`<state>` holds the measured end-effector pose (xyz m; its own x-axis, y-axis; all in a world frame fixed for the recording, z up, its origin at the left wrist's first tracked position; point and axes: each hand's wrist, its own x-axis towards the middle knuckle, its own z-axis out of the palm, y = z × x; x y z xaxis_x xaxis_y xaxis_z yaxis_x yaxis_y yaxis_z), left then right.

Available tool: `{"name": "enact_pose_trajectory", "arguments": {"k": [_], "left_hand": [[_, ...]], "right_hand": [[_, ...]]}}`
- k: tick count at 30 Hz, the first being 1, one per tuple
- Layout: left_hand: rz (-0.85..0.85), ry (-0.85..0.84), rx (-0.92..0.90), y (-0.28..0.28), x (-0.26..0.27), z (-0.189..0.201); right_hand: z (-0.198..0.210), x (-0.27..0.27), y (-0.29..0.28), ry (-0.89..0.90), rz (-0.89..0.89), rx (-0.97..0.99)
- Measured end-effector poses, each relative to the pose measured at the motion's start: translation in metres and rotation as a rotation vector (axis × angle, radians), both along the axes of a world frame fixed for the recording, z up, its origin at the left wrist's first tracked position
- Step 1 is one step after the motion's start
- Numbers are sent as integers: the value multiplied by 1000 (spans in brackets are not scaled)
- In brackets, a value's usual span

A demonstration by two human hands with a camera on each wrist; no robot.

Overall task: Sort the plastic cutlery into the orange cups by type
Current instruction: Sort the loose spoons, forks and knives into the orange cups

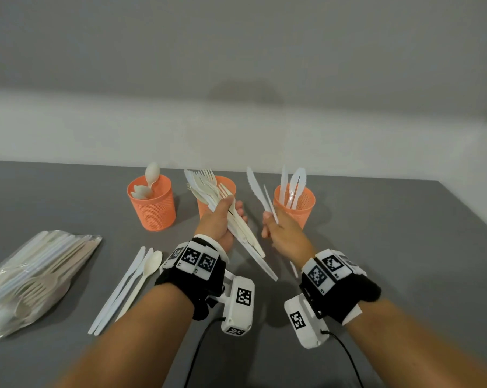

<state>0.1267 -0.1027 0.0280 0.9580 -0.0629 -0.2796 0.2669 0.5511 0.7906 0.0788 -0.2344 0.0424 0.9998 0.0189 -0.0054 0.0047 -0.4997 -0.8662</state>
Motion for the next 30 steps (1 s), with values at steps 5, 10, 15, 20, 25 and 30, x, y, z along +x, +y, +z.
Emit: {"name": "enact_pose_trajectory", "arguments": {"k": [5, 10, 15, 20, 25, 30], "left_hand": [[42, -61, -47, 10, 12, 2], [43, -109, -42, 8, 14, 4], [84, 26, -107, 15, 18, 11], [156, 20, -178, 19, 16, 24], [248, -49, -203, 28, 17, 33], [149, -213, -81, 24, 6, 36]], "right_hand": [[0, -5, -19, 64, 124, 52], [-9, -9, -13, 149, 283, 176], [-12, -6, -14, 212, 388, 134], [-13, -9, -33, 360, 449, 134], [-19, -13, -63, 418, 468, 90], [4, 4, -69, 226, 286, 285]]}}
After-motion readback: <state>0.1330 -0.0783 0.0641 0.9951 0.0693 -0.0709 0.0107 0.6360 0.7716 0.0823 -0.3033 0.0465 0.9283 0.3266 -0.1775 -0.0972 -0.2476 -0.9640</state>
